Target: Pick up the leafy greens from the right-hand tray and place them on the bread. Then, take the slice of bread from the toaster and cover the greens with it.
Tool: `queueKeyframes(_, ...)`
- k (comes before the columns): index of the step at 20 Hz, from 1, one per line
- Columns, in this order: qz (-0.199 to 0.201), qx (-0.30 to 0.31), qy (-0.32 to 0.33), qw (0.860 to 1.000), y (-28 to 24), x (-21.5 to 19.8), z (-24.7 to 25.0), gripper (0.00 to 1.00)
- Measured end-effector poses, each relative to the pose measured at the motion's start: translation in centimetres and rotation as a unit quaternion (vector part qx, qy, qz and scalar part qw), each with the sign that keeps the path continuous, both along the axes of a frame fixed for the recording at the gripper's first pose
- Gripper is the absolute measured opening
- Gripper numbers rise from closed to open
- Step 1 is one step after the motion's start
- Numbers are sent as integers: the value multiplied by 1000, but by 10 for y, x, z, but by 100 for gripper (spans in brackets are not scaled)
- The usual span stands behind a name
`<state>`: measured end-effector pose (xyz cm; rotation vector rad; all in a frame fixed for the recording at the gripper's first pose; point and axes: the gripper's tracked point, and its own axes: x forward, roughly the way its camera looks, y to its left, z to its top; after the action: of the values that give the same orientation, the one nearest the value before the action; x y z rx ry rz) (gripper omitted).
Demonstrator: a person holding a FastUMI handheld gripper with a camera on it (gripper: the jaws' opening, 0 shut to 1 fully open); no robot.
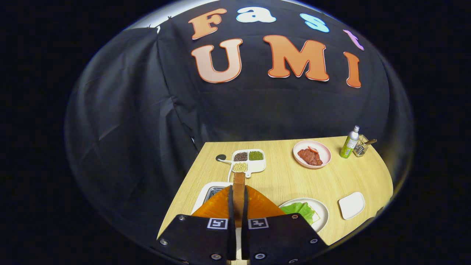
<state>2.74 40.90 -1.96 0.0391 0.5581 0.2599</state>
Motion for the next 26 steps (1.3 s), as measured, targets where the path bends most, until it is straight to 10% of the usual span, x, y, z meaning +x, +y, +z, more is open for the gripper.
queueKeyframes(26, 41, 47, 81, 995, -123, 13, -148, 6)
